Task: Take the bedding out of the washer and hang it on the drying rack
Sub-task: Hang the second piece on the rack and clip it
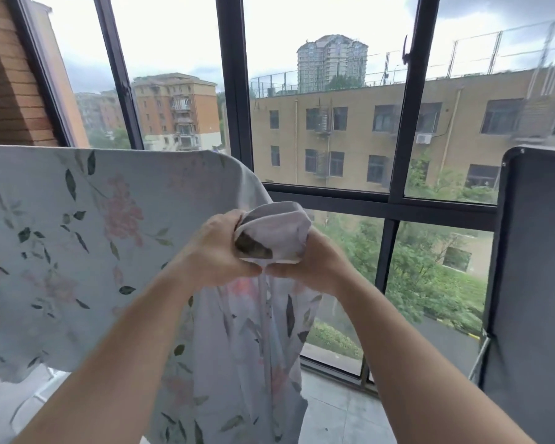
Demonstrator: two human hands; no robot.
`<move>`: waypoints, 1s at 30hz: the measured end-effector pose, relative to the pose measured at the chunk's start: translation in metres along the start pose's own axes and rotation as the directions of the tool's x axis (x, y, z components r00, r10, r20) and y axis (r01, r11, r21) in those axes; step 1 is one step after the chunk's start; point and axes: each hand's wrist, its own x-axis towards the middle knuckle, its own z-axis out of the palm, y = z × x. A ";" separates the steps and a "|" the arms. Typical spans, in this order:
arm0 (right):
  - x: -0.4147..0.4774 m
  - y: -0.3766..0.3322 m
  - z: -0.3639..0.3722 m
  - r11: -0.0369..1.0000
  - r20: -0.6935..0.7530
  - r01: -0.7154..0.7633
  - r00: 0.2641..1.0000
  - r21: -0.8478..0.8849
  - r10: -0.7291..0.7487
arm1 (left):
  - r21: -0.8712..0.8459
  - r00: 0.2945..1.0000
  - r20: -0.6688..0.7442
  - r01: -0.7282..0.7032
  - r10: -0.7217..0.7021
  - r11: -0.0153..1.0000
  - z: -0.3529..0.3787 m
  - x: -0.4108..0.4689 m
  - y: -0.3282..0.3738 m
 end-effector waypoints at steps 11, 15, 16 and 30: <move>0.066 -0.007 -0.002 0.976 -0.250 0.088 0.967 0.201 -0.036 | 0.016 0.928 -0.369 -0.044 0.046 0.999 0.007 0.055 -0.005; 0.085 -0.009 -0.008 0.961 -0.055 0.149 0.989 0.234 -0.140 | -0.057 0.937 -0.346 0.020 -0.039 0.998 -0.001 0.069 -0.005; 0.087 -0.008 -0.010 0.971 -0.021 0.147 0.989 0.187 -0.146 | -0.045 0.949 -0.312 0.020 -0.033 0.999 -0.002 0.070 -0.006; 0.174 -0.020 -0.012 0.541 0.150 -0.083 0.985 0.837 -0.082 | 0.146 0.919 -0.354 -0.126 0.170 0.981 -0.036 0.103 -0.015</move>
